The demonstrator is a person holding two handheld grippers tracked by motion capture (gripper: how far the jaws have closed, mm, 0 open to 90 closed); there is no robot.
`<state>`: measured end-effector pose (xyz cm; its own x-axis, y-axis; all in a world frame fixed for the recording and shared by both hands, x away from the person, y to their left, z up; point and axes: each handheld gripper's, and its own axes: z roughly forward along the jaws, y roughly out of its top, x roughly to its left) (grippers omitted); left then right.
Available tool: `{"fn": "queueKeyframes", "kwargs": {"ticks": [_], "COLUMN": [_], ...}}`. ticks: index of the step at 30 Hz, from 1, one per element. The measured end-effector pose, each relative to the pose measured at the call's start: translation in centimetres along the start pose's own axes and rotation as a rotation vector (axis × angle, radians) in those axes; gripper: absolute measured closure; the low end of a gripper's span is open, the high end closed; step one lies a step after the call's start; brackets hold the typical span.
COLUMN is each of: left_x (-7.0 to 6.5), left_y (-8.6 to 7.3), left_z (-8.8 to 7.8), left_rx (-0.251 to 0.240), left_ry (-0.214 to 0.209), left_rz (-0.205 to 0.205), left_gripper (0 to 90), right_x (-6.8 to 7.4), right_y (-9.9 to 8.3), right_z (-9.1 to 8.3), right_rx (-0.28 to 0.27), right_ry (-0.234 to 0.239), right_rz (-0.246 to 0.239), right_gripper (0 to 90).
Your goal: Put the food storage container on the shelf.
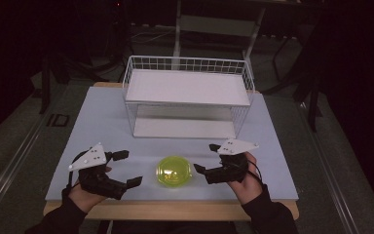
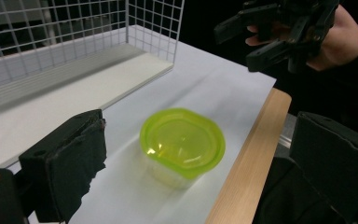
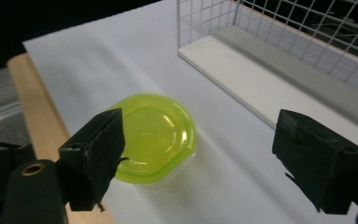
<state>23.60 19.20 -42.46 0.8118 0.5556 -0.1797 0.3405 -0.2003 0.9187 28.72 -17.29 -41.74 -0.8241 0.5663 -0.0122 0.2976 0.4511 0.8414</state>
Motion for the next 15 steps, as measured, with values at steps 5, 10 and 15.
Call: {"fn": "queueKeyframes", "kwargs": {"ticks": [5, 10, 15], "left_x": [0.0, 0.2, 1.0], "left_y": [0.7, 0.2, -0.8], "left_z": [1.7, 3.5, 4.9], "left_rx": [0.03, 0.069, 0.11], "left_ry": [0.001, 0.028, 0.044], "left_rz": [-0.02, -0.033, -0.092], "left_gripper": [4.6, 5.7, 5.7], "right_x": [0.4, 0.2, 0.1], "right_y": [0.4, 0.5, 0.2], "right_z": [0.5, 1.3, 2.6], "right_rx": [0.017, 0.035, 0.041], "right_ry": [-0.001, 0.05, 0.077], "right_rz": [-0.01, 0.084, 0.152], "right_gripper": [15.3, 14.7, 13.8]}}
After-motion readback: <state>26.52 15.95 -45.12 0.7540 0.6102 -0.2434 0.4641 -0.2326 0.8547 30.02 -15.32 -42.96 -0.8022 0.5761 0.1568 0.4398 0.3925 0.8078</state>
